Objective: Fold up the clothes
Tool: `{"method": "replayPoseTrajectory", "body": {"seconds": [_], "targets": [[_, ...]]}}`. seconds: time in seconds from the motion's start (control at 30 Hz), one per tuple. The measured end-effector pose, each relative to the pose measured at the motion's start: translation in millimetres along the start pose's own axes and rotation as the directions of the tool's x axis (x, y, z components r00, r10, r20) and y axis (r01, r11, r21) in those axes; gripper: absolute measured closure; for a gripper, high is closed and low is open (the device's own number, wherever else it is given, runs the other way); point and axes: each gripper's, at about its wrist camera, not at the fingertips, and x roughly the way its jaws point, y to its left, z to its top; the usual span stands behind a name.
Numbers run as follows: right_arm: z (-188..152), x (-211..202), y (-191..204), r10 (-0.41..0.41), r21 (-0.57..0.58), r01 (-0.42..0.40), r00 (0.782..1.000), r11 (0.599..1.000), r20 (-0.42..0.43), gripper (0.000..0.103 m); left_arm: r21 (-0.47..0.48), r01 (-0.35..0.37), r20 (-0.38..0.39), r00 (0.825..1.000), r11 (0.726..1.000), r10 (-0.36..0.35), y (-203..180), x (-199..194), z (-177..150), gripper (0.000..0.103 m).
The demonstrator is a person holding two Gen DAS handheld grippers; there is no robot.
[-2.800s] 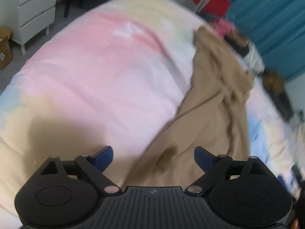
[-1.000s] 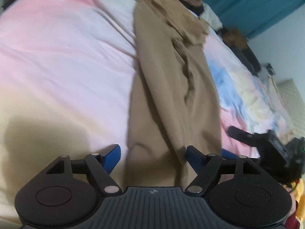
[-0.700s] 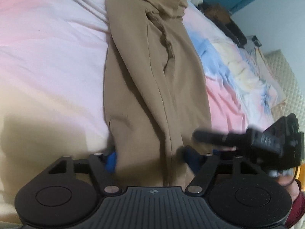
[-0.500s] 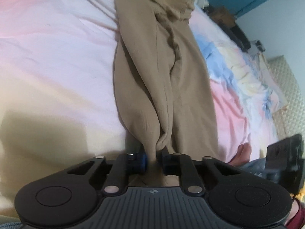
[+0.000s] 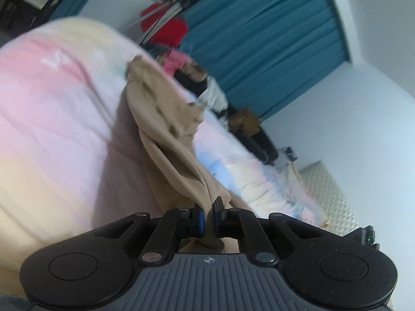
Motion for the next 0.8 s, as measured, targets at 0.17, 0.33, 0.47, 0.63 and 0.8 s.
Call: {"method": "replayPoseTrajectory", "body": {"seconds": [0.17, 0.33, 0.47, 0.63, 0.8], "targets": [[1, -32, 9, 0.072, -0.046, -0.070, 0.996, 0.996, 0.046, 0.088, 0.045, 0.006, 0.021, 1.000, 0.999, -0.007, -38, -28, -7, 0.096], [-6, -62, 12, 0.132, -0.064, -0.128, 0.988, 0.990, 0.075, 0.088, 0.106, -0.021, 0.035, 0.999, 0.994, 0.017, -81, -64, -27, 0.096], [-14, -82, 6, 0.155, -0.046, -0.151, 0.983, 0.987, 0.098, 0.088, 0.168, -0.045, 0.067, 0.997, 0.985, 0.034, -107, -76, -37, 0.096], [10, -71, 7, 0.125, -0.050, -0.118, 0.979, 0.992, 0.162, 0.088, 0.208, -0.084, 0.102, 0.993, 0.975, 0.063, -123, -64, -22, 0.096], [46, -29, 20, 0.047, -0.108, -0.025, 0.977, 0.994, 0.210, 0.088, 0.248, -0.167, 0.144, 0.980, 0.954, 0.134, -110, -14, 21, 0.095]]}}
